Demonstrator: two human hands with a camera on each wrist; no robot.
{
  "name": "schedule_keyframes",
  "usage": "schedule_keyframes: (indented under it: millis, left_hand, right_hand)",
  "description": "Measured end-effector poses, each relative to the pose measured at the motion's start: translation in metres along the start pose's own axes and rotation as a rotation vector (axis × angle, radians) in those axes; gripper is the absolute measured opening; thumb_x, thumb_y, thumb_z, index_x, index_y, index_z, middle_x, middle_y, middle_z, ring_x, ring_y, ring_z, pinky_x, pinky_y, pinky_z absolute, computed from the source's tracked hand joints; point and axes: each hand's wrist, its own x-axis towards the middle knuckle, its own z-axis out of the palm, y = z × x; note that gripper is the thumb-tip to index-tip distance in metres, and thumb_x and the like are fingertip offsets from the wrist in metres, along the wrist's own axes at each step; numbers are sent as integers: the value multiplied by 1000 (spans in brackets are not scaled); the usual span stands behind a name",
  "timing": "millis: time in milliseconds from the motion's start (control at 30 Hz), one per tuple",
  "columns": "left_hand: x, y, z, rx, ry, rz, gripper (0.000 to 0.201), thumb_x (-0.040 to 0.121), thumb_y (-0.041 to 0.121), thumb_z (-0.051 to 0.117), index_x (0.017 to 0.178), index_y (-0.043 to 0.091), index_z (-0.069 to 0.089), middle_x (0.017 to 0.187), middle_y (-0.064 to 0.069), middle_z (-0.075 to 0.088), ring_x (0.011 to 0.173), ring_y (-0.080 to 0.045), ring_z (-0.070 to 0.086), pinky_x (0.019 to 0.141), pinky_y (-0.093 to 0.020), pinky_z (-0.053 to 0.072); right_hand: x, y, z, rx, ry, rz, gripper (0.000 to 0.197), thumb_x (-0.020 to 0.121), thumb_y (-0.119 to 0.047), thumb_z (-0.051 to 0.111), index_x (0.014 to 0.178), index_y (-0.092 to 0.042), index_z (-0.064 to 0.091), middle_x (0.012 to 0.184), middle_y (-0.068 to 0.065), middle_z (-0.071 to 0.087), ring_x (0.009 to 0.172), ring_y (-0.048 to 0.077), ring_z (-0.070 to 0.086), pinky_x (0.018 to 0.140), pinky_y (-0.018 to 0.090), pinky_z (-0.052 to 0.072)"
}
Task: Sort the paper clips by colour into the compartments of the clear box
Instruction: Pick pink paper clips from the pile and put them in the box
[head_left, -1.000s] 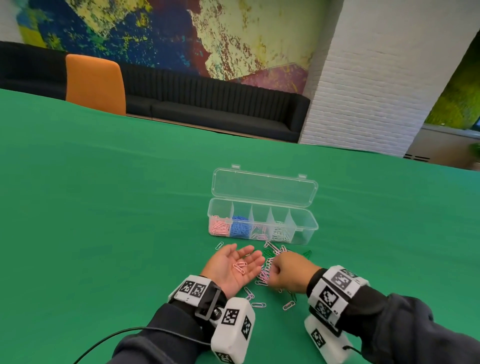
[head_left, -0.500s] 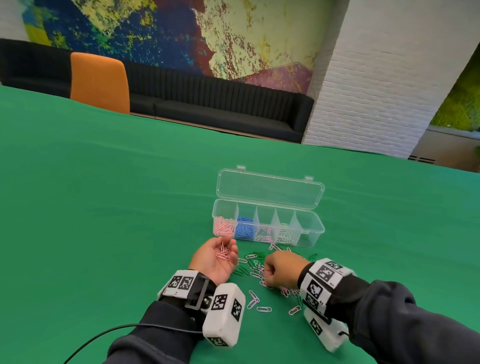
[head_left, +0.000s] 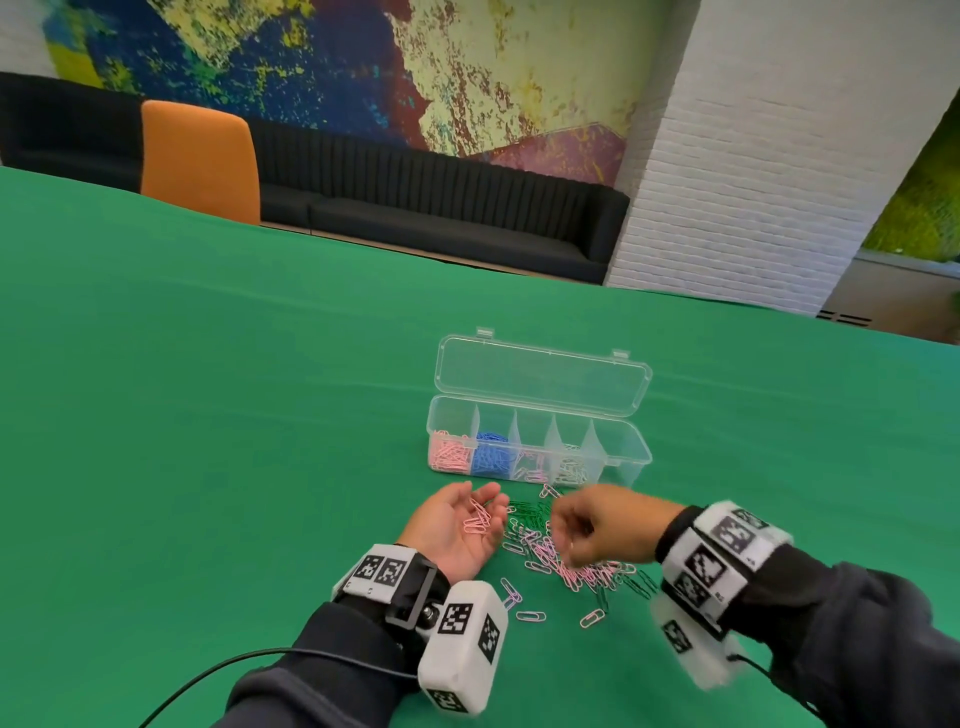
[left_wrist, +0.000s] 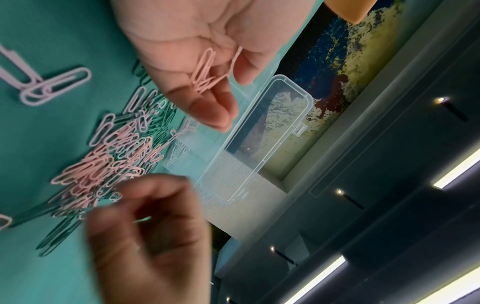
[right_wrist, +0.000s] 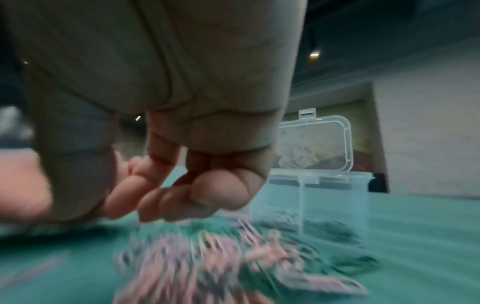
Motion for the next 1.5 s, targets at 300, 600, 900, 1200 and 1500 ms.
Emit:
schedule_keyframes:
  millis: [300,600,900,1200,1500]
  left_hand:
    - [-2,-8,3,23,-38,36,39,101,22,32,82,-3,56,62,-17,61,46,-23,62,43,-24,53]
    - [-1,-13,4,84,-71,-29,39,100,25,32,89,-4,56,76,-23,64,57,-30,66,50,-31,57]
    - [-4,-9,3,4,-38,10,38,101,21,32,85,-3,56,65,-18,61,45,-22,62,42,-23,52]
    - [-3,-10,3,1,-53,16,38,101,22,32,87,-4,57,67,-19,63,51,-25,64,47,-27,55]
    - [2,-11,2,90,-61,-26,42,101,27,31,97,-5,57,83,-24,69,88,-36,61,66,-39,56]
  right_hand:
    - [-15,22,31,-277,-97,-32,28,83,-10,59,65,-26,44,63,-13,45,57,-2,39,54,12,31]
    - [5,-8,-6,100,283,-49,14,86,-17,64,77,-22,54,72,-8,56,62,2,48,62,13,42]
    - [18,9,31,-252,15,217,24,88,-18,57,68,-21,43,74,-5,49,79,15,49,63,16,39]
    - [12,18,-1,200,107,234,18,87,-25,64,72,-20,55,66,-8,55,58,4,50,53,16,43]
    - [17,7,-11,454,168,147,19,86,-19,66,70,-16,57,60,-4,53,49,6,49,48,19,41]
